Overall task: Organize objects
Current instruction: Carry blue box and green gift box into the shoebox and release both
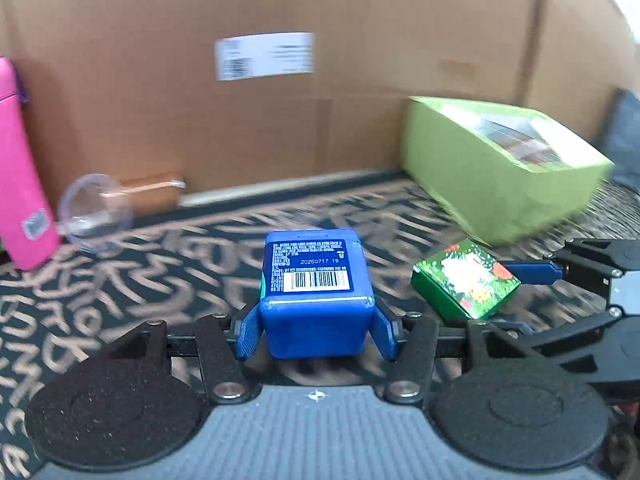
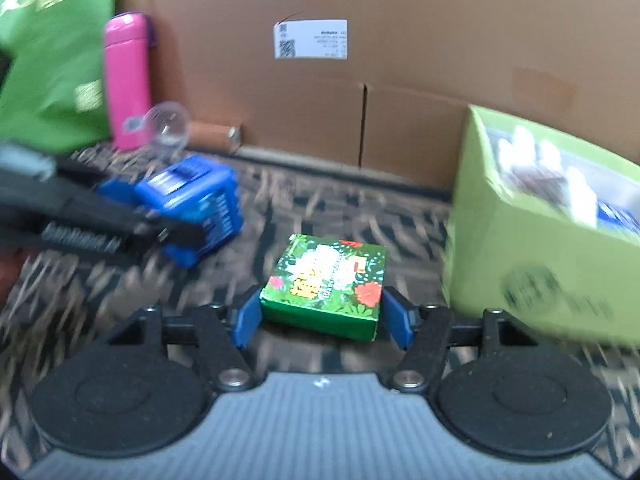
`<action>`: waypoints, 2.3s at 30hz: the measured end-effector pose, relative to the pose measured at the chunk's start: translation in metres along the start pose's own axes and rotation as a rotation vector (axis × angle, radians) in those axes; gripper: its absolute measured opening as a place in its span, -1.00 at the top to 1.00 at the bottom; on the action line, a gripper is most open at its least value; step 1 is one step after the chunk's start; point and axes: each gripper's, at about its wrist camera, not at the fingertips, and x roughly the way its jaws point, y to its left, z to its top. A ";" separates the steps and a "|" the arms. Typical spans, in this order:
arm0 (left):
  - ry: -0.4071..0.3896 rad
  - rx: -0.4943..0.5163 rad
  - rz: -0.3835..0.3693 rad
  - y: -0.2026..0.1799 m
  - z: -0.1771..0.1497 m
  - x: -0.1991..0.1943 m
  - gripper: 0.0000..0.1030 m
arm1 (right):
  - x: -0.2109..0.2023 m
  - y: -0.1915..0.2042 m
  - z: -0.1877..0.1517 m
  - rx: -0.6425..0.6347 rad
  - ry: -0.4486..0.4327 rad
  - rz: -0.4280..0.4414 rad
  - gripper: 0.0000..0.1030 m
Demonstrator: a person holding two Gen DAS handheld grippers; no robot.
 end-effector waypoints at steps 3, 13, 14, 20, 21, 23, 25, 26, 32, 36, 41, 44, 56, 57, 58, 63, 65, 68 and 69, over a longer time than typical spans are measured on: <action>0.005 0.021 -0.057 -0.020 -0.013 -0.009 -0.14 | -0.032 -0.004 -0.022 0.007 0.011 -0.049 -0.24; -0.031 0.066 0.079 -0.057 -0.004 -0.008 -0.58 | -0.050 -0.011 -0.041 0.071 -0.019 -0.086 -0.48; -0.026 0.073 0.081 -0.058 -0.003 -0.007 -0.58 | -0.047 -0.011 -0.039 0.077 -0.022 -0.082 -0.48; 0.014 0.044 0.058 -0.055 -0.004 -0.003 -0.19 | -0.035 -0.011 -0.036 0.095 -0.020 -0.095 -0.45; 0.015 0.043 0.071 -0.056 -0.003 -0.002 -0.23 | -0.035 -0.012 -0.036 0.101 -0.023 -0.094 -0.37; 0.016 0.037 0.077 -0.056 -0.003 0.000 -0.21 | -0.037 -0.016 -0.038 0.118 -0.027 -0.081 -0.29; 0.029 0.029 0.060 -0.058 -0.003 0.003 -0.12 | -0.038 -0.018 -0.039 0.118 -0.029 -0.068 -0.26; 0.028 0.032 0.058 -0.060 -0.003 0.004 -0.12 | -0.038 -0.019 -0.039 0.116 -0.030 -0.063 -0.25; 0.045 0.043 0.010 -0.071 0.002 0.005 -0.12 | -0.045 -0.026 -0.043 0.138 -0.044 -0.034 -0.23; 0.044 0.027 -0.045 -0.078 0.006 0.001 -0.11 | -0.054 -0.033 -0.044 0.156 -0.059 -0.023 -0.22; -0.023 0.024 -0.142 -0.093 0.027 -0.016 -0.11 | -0.085 -0.055 -0.038 0.172 -0.128 -0.052 -0.22; -0.082 0.059 -0.189 -0.110 0.051 -0.022 -0.11 | -0.105 -0.074 -0.027 0.153 -0.192 -0.128 -0.22; -0.147 0.082 -0.233 -0.178 0.147 0.045 -0.12 | -0.117 -0.160 0.031 0.106 -0.332 -0.382 -0.22; -0.142 0.072 -0.229 -0.180 0.152 0.054 -0.11 | -0.112 -0.166 0.035 0.109 -0.330 -0.391 -0.22; -0.134 0.071 -0.229 -0.183 0.157 0.063 -0.11 | -0.106 -0.170 0.039 0.110 -0.325 -0.395 -0.22; -0.109 0.088 -0.196 -0.193 0.168 0.096 -0.11 | -0.066 -0.193 0.047 0.114 -0.266 -0.373 -0.22; -0.102 0.082 -0.189 -0.193 0.170 0.103 -0.11 | -0.052 -0.200 0.047 0.130 -0.241 -0.345 -0.22; -0.103 0.084 -0.187 -0.193 0.170 0.109 -0.12 | -0.037 -0.203 0.046 0.140 -0.221 -0.322 -0.23; -0.108 0.088 -0.190 -0.194 0.169 0.109 -0.12 | -0.032 -0.203 0.046 0.140 -0.213 -0.308 -0.24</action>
